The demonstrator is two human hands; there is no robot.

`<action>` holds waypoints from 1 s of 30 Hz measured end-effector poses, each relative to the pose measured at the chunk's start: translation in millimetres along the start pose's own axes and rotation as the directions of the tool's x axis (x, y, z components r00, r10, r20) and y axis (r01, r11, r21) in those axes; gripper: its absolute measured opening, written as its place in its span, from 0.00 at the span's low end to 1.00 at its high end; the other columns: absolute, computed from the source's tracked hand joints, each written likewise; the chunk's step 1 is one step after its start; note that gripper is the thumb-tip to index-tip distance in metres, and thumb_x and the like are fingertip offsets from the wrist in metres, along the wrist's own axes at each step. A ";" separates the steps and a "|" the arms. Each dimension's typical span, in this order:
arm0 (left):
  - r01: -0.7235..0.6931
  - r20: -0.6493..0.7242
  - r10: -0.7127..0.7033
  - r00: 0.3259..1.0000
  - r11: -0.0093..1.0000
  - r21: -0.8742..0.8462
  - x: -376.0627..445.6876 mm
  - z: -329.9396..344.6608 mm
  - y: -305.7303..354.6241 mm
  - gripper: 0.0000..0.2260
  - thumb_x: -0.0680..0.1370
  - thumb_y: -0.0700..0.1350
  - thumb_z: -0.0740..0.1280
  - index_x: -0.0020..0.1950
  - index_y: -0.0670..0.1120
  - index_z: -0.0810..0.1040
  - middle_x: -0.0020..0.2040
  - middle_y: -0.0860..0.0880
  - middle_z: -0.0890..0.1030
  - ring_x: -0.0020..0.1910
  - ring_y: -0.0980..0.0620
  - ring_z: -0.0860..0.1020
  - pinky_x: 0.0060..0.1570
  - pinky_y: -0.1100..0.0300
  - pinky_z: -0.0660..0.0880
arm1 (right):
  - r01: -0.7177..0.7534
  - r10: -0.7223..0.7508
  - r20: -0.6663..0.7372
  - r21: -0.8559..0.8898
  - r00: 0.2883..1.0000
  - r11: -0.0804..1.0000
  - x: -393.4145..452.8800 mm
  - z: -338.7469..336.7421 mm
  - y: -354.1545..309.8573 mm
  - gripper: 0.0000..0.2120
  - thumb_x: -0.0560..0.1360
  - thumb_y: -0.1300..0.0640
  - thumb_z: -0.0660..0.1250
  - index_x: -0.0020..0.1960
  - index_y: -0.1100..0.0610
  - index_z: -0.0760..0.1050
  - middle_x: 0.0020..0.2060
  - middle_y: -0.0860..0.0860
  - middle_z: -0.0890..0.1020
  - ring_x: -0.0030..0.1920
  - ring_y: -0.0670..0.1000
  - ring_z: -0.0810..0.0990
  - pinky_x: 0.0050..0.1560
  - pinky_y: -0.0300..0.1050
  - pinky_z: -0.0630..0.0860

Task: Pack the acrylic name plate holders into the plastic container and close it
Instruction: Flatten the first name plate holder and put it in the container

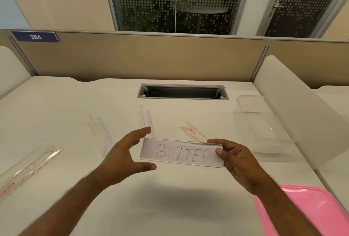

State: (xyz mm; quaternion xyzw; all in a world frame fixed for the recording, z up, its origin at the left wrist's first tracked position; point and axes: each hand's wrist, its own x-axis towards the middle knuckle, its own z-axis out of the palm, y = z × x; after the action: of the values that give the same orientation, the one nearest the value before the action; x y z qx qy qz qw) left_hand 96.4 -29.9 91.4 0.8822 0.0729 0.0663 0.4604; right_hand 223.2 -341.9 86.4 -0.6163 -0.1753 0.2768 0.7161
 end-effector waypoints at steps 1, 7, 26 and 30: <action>-0.008 0.014 0.008 1.000 1.000 0.006 0.7 -0.2 0.5 0.41 0.58 0.59 0.82 0.68 0.65 0.70 0.66 0.68 0.73 0.67 0.64 0.71 0.64 0.66 0.68 | -0.012 0.012 0.015 0.003 1.000 1.000 0.2 0.0 -1.0 0.16 0.73 0.58 0.67 0.60 0.58 0.80 0.53 0.55 0.85 0.52 0.51 0.83 0.56 0.47 0.75; -0.088 -0.005 0.088 0.996 0.996 0.010 -1.1 0.5 1.7 0.30 0.58 0.51 0.84 0.57 0.59 0.79 0.55 0.62 0.81 0.57 0.59 0.79 0.57 0.69 0.73 | -0.033 0.032 0.029 0.052 0.999 0.998 0.3 -1.2 -1.8 0.15 0.73 0.59 0.67 0.59 0.60 0.80 0.59 0.62 0.82 0.58 0.57 0.79 0.59 0.54 0.70; -0.178 -0.070 0.171 0.983 0.979 -0.102 -2.5 -4.8 8.6 0.28 0.55 0.54 0.83 0.53 0.58 0.82 0.53 0.55 0.84 0.54 0.54 0.81 0.53 0.69 0.75 | 0.203 -0.191 0.069 -0.386 0.979 0.900 -15.7 -2.7 -11.7 0.38 0.62 0.57 0.82 0.68 0.43 0.72 0.63 0.45 0.80 0.64 0.49 0.78 0.65 0.44 0.74; -0.173 -0.064 0.167 0.984 0.980 -0.097 -1.5 -4.0 8.0 0.29 0.55 0.55 0.83 0.54 0.59 0.82 0.53 0.56 0.84 0.54 0.55 0.81 0.54 0.68 0.75 | 0.220 -0.204 0.084 -0.453 0.975 0.864 -16.4 -3.3 -11.4 0.36 0.63 0.57 0.82 0.67 0.41 0.74 0.64 0.43 0.79 0.64 0.47 0.77 0.65 0.40 0.73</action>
State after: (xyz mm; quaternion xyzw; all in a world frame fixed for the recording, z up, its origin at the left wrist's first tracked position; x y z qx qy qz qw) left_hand 94.7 -31.5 100.1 0.8584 0.0066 0.1335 0.4952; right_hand 214.4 -355.5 98.4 -0.7402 -0.3144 0.1573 0.5732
